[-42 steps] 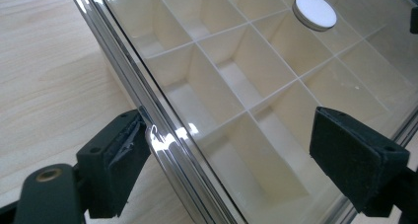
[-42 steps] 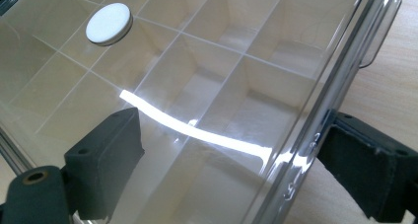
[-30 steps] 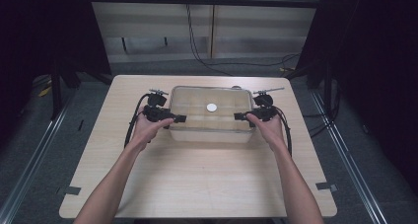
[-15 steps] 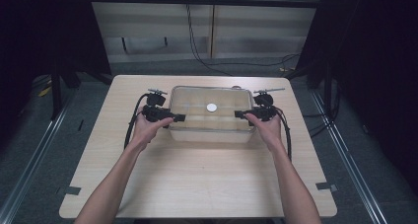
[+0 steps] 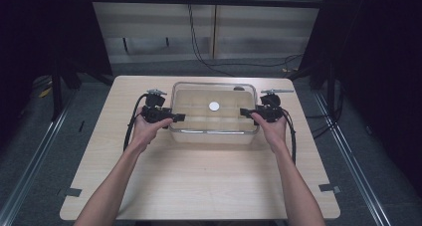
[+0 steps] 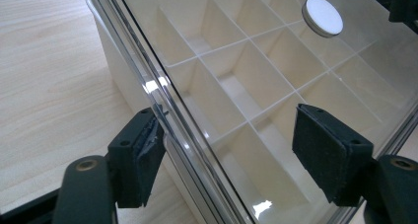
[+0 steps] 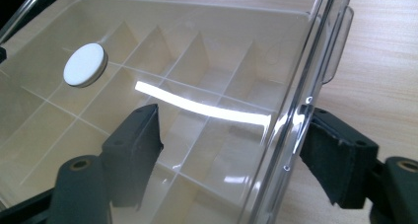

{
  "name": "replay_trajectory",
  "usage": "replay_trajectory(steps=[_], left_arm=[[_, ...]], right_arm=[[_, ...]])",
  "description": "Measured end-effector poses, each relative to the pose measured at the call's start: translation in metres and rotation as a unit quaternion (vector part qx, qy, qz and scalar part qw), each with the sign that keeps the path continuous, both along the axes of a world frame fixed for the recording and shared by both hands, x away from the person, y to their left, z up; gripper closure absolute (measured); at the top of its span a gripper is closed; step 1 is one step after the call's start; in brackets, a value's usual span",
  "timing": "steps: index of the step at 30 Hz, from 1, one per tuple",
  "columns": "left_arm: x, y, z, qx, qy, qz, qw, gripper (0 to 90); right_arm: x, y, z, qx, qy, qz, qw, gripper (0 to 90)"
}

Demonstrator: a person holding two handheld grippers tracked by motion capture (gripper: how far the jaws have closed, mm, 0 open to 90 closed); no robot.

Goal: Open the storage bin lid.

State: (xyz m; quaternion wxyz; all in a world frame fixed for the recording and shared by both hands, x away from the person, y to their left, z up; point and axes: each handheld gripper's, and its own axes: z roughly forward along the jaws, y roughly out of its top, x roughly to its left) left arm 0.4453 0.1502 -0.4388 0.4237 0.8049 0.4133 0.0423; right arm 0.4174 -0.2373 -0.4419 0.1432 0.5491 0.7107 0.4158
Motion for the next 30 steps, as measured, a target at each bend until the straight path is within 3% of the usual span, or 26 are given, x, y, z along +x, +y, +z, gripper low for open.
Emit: replay_trajectory(steps=[2, 7, 12, 18, 24, 30], left_arm=[[-0.001, 0.002, 0.0, -0.006, 0.001, 0.003, 1.0, 30.9], [-0.002, 0.006, 0.0, -0.024, -0.004, 0.007, 0.9997, 35.3], [-0.004, 0.008, 0.004, -0.029, -0.018, 0.009, 0.9994, 39.5], [-0.007, 0.01, 0.009, -0.027, -0.03, 0.007, 0.9992, 43.7], [-0.01, 0.013, 0.012, -0.035, -0.036, 0.007, 0.9987, 48.1], [-0.017, 0.018, 0.01, -0.046, -0.04, 0.01, 0.9981, 50.1]], right_arm=[[-0.001, -0.002, 0.0, 0.01, -0.006, 0.002, 0.9999, 26.1], [-0.004, -0.009, 0.003, 0.061, -0.029, -0.002, 0.9977, 31.9], [-0.006, -0.017, 0.006, 0.076, -0.035, 0.002, 0.9965, 41.3], [-0.008, -0.021, 0.01, 0.106, -0.042, 0.002, 0.9935, 46.3], [-0.009, -0.023, 0.012, 0.105, -0.043, -0.001, 0.9935, 54.1], [-0.011, -0.022, 0.014, 0.098, -0.042, 0.001, 0.9943, 55.3]])
